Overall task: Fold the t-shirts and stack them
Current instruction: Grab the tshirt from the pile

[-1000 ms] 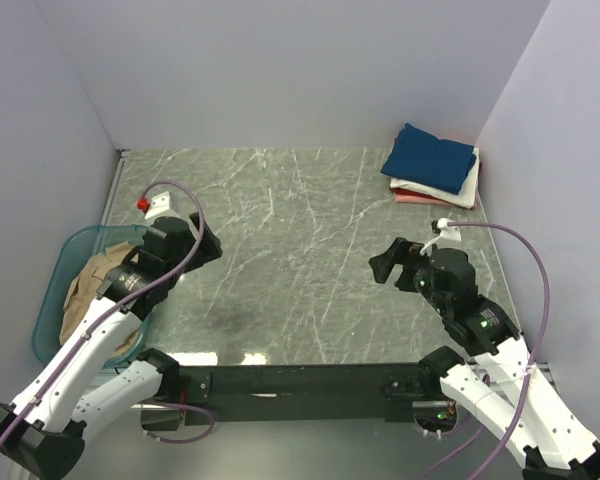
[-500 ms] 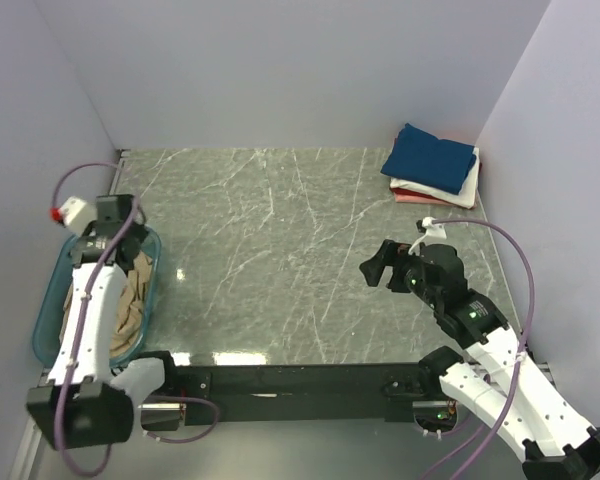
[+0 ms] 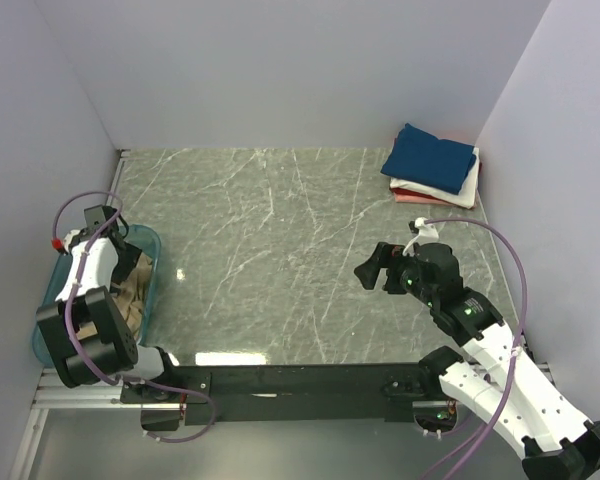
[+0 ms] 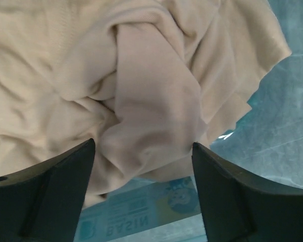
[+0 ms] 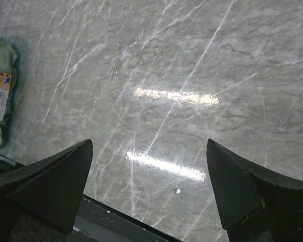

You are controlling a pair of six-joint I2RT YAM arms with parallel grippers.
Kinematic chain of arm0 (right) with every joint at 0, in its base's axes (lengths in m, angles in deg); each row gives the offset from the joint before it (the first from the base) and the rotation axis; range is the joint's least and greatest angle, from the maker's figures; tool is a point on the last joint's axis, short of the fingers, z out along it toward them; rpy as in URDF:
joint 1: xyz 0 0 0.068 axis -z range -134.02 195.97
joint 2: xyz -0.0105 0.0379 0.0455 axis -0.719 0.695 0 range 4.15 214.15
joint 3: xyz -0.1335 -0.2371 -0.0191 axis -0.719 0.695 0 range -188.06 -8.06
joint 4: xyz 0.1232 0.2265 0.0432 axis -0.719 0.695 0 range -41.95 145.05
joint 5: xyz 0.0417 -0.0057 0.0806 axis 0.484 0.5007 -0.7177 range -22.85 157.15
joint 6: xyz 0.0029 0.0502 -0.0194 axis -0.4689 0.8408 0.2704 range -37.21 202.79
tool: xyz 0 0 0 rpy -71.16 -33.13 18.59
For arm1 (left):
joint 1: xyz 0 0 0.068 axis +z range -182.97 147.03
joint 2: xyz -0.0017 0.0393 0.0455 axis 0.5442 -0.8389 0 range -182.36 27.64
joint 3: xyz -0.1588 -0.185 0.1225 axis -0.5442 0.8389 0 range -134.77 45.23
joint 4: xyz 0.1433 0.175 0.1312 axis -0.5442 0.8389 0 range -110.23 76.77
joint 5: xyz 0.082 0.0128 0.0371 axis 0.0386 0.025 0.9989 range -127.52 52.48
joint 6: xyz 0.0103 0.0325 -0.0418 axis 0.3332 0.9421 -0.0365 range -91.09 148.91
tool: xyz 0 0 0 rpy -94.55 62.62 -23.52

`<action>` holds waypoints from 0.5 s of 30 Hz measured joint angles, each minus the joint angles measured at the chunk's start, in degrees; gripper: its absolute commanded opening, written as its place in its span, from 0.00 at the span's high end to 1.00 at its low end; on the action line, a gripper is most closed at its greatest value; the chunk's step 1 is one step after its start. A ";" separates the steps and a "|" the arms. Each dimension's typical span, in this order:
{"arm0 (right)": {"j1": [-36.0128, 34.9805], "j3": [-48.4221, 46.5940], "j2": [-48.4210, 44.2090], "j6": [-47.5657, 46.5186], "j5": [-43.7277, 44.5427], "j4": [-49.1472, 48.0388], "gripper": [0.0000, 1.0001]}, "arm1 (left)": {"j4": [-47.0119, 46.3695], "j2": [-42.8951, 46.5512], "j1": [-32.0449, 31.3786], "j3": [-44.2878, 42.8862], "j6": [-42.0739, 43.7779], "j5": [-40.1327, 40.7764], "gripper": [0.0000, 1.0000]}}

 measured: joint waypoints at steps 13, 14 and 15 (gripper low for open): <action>0.00 0.20 1.05 -0.26 -2.62 -1.33 0.02 | -4.09 -6.10 0.94 0.31 -0.94 -2.21 0.43; 0.00 0.22 1.20 -0.33 -2.91 -1.42 0.02 | -4.17 -6.47 1.05 0.31 -0.90 -2.60 0.56; 0.00 0.33 1.27 -0.42 -3.08 -1.55 0.02 | -4.31 -6.73 1.18 0.31 -0.94 -3.02 0.65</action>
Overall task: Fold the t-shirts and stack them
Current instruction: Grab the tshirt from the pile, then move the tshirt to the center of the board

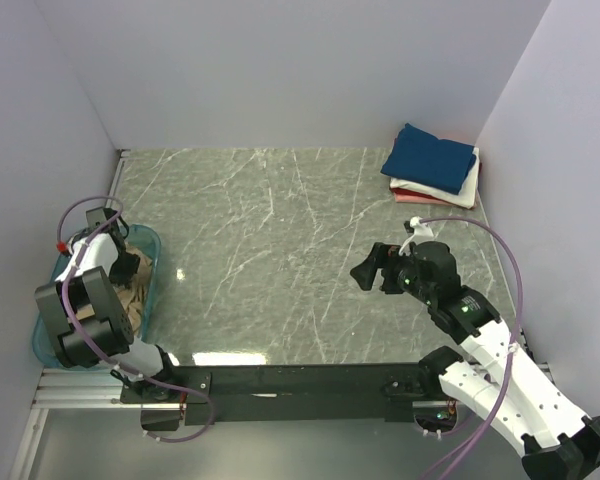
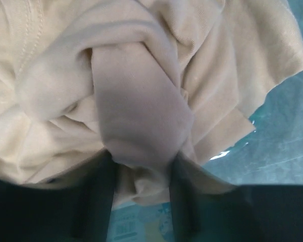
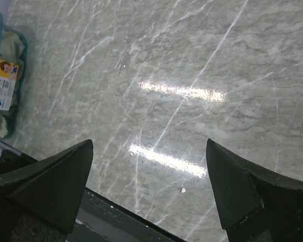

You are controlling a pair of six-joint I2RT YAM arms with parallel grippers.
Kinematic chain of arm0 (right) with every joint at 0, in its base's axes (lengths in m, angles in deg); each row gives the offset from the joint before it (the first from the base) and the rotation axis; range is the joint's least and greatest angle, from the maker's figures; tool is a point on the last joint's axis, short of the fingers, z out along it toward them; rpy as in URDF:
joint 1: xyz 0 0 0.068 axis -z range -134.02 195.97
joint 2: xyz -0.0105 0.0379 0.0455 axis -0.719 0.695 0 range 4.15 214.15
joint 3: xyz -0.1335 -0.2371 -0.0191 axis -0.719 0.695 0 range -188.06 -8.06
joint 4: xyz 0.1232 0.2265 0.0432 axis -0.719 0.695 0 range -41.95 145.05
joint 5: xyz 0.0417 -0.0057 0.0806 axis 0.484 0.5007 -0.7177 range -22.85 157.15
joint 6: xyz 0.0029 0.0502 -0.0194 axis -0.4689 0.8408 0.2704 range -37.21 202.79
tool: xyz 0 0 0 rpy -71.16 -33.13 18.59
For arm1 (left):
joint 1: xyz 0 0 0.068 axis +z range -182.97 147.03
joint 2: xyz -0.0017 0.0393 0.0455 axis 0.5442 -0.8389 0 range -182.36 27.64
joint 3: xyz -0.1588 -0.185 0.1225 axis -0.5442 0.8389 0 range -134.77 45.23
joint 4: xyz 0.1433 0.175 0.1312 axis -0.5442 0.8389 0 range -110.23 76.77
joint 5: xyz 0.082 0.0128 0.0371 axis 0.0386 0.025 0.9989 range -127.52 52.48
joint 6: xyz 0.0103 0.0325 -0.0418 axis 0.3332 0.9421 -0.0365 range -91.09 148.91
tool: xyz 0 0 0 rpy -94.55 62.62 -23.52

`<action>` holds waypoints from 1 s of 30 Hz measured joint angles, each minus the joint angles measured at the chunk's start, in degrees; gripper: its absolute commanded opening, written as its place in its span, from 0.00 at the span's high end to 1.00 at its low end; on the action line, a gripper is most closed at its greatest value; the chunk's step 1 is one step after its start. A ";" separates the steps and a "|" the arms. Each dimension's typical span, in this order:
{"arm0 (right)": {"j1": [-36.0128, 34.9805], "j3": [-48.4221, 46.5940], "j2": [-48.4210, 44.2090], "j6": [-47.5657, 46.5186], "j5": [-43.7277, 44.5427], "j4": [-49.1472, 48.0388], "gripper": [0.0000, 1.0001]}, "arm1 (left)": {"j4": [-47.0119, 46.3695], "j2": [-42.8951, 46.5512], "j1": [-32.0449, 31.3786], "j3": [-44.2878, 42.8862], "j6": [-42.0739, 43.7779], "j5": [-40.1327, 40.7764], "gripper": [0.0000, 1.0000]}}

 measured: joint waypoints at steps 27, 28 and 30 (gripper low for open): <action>0.00 0.09 1.46 -1.03 -3.43 -0.44 0.04 | 1.97 22.32 -0.07 -48.04 8.85 -26.51 1.00; 0.00 -0.02 1.40 -1.03 -3.41 -0.46 0.04 | 0.72 21.49 -0.66 -50.21 8.57 -28.92 0.99; 0.00 -0.46 1.25 -1.01 -3.34 -0.44 0.04 | -1.84 20.00 -2.89 -54.23 7.87 -33.00 0.98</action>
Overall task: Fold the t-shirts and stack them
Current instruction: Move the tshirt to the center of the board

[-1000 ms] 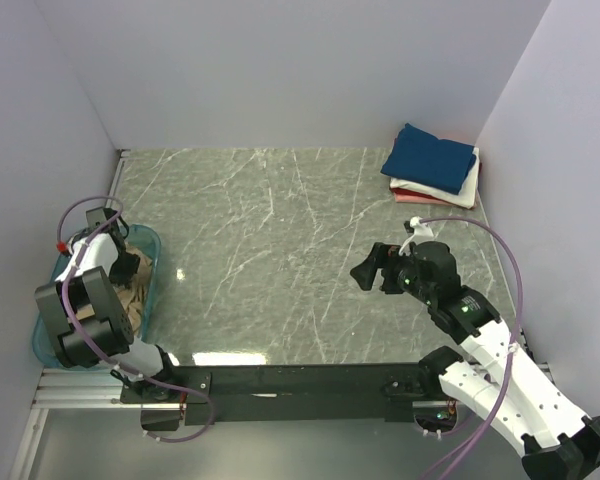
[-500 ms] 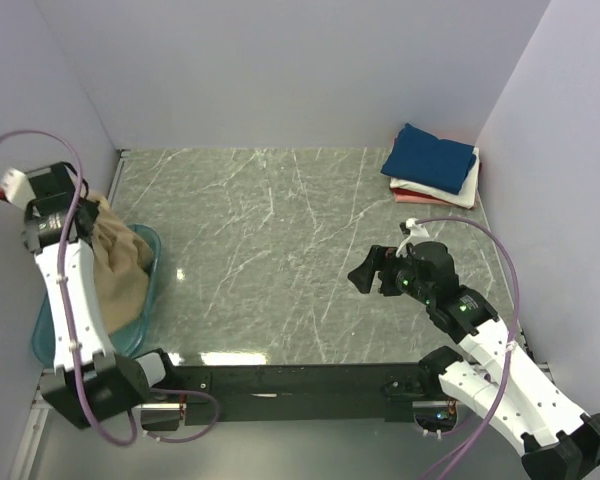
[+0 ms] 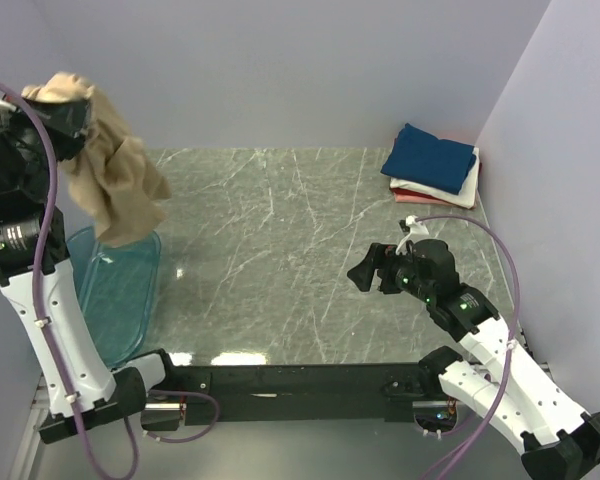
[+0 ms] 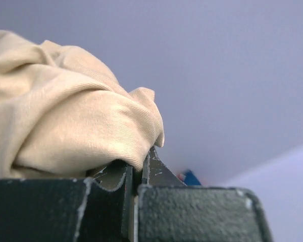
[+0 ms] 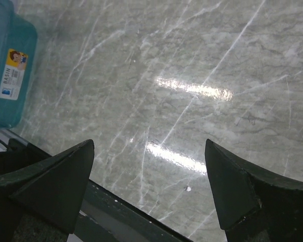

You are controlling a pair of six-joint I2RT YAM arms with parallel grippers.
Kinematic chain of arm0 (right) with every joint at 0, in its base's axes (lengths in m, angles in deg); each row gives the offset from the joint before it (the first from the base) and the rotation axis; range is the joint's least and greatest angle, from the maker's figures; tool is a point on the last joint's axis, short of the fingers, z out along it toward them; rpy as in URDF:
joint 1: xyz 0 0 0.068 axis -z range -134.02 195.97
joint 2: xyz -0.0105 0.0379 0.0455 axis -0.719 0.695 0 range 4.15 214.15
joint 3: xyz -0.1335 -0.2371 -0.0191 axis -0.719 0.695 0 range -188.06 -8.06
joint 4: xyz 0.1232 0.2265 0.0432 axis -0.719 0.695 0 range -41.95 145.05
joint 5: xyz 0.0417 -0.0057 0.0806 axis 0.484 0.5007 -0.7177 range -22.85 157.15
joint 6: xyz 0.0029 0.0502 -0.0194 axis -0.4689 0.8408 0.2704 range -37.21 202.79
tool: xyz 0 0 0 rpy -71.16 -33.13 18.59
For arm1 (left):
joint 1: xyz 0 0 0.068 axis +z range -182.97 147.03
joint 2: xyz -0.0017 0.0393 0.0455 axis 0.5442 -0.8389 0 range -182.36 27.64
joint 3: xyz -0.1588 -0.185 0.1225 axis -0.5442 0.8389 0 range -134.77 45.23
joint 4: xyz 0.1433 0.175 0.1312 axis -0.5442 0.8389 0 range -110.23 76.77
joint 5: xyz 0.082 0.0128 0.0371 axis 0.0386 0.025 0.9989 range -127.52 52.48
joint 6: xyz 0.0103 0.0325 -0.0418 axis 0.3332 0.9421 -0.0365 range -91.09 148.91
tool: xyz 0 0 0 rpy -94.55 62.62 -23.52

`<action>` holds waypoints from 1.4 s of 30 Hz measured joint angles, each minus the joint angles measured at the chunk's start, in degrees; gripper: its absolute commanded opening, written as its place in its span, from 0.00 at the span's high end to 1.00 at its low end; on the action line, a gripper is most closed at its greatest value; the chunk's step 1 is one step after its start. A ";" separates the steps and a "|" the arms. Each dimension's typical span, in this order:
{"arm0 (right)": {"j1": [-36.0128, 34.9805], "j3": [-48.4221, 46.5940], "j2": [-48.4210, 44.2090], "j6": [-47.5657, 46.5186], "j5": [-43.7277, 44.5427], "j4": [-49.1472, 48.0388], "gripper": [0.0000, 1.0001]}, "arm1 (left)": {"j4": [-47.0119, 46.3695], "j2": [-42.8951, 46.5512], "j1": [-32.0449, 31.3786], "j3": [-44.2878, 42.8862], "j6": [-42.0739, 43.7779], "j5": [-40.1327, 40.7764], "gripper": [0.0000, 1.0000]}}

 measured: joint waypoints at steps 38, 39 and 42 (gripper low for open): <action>-0.26 6.91 20.85 8.09 -1.79 -20.41 0.25 | -11.43 -16.98 -50.56 44.54 -2.40 21.11 0.43; -0.39 6.88 22.01 8.39 -1.90 -21.33 0.25 | -11.34 -17.03 -50.77 45.92 -2.43 21.16 0.44; -1.22 6.27 26.38 9.25 -1.95 -24.13 0.26 | -11.52 -17.46 -51.39 48.61 -2.47 21.14 0.47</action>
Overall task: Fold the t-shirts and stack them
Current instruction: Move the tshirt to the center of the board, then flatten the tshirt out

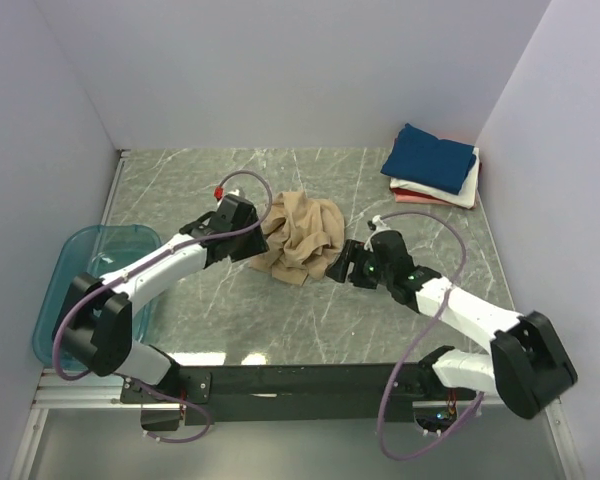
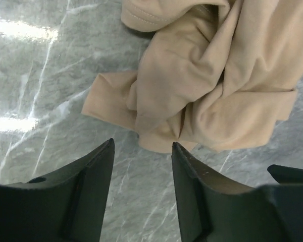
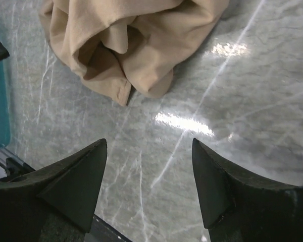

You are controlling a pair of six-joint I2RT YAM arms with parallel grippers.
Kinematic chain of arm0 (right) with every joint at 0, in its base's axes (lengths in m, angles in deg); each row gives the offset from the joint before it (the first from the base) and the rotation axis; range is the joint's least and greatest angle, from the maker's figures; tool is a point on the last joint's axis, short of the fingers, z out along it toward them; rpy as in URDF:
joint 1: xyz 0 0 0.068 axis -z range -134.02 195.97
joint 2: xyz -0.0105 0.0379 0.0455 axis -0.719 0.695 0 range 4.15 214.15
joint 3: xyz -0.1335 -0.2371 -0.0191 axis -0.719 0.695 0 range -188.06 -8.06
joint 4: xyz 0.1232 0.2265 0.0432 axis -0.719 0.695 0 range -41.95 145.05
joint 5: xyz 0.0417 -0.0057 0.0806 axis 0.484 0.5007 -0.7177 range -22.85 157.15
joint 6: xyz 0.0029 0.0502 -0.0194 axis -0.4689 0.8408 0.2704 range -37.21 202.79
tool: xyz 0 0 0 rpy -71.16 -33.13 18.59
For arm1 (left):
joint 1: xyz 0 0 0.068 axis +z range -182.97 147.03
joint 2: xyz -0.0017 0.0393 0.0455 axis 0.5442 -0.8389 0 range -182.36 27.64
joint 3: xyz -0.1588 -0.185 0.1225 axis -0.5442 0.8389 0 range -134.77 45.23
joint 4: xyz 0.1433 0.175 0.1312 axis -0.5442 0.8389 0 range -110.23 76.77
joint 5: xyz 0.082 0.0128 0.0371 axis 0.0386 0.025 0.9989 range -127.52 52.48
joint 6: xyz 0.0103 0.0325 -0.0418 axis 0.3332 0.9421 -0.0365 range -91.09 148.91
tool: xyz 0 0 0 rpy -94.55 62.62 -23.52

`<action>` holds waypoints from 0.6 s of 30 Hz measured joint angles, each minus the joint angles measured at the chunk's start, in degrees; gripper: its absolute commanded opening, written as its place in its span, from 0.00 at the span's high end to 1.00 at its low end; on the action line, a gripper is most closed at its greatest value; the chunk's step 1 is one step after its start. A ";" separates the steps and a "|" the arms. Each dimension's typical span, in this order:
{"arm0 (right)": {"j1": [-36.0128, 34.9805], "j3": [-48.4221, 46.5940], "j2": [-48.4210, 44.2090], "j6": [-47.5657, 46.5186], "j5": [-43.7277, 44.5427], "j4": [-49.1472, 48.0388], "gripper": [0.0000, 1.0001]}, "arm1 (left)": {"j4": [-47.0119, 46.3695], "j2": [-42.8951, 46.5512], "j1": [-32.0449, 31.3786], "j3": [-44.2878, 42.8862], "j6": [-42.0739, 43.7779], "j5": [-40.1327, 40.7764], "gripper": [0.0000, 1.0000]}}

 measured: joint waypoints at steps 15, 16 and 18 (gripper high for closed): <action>-2.80 -5.46 16.46 5.11 0.46 -9.44 0.35 | -7.89 -11.89 -1.55 0.13 -1.31 -2.12 0.58; -2.99 -5.84 17.25 5.55 0.50 -9.94 0.36 | -8.28 -12.57 -1.55 0.11 -1.40 -2.19 0.61; -3.15 -6.54 18.56 6.01 0.72 -10.71 0.39 | -8.81 -13.57 -1.55 0.11 -1.64 -2.19 0.74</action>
